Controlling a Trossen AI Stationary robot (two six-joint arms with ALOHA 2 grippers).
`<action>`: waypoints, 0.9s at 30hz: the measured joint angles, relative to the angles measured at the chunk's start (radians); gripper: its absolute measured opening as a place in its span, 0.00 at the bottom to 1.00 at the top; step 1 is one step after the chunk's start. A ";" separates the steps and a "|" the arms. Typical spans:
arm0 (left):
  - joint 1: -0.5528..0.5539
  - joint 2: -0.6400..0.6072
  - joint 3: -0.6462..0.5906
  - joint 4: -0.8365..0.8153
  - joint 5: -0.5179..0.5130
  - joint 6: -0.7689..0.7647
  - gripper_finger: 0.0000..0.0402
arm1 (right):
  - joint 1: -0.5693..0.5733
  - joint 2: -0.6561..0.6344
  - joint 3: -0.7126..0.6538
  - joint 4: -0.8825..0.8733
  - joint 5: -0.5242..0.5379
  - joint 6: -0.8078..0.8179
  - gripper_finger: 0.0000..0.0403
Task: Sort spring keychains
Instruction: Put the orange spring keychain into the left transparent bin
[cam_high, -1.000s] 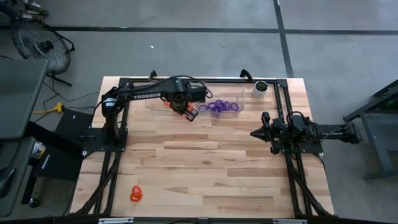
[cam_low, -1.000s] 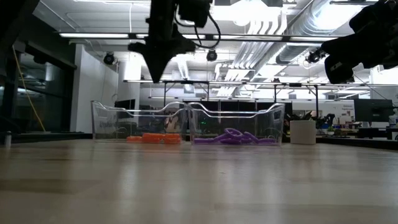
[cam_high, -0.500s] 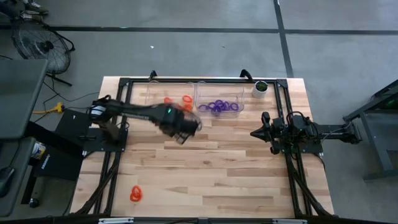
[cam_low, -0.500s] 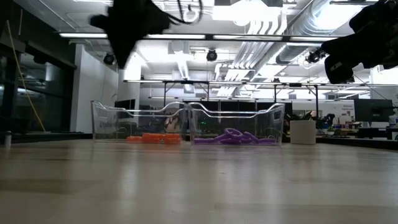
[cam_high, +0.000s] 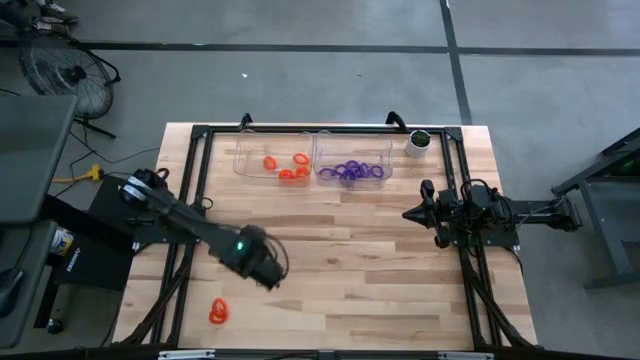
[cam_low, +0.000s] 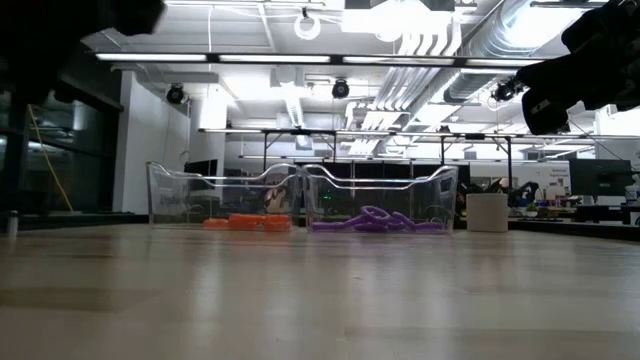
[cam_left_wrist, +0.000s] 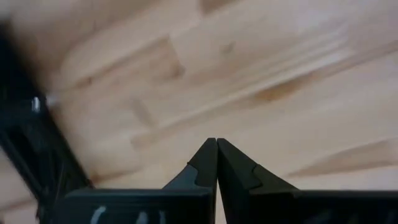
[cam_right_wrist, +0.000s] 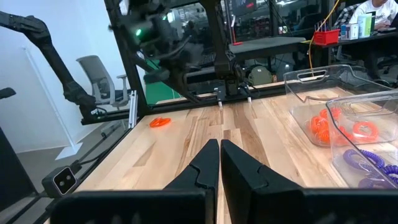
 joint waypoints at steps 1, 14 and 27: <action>-0.023 0.006 -0.012 0.006 0.013 -0.033 0.00 | 0.000 0.000 0.000 0.000 0.000 0.000 0.03; -0.274 0.003 -0.144 0.239 0.074 -0.455 0.00 | 0.000 0.000 0.000 0.000 0.000 0.000 0.03; -0.416 0.064 -0.164 0.339 0.118 -0.711 0.00 | 0.000 0.000 0.000 0.000 0.000 0.000 0.03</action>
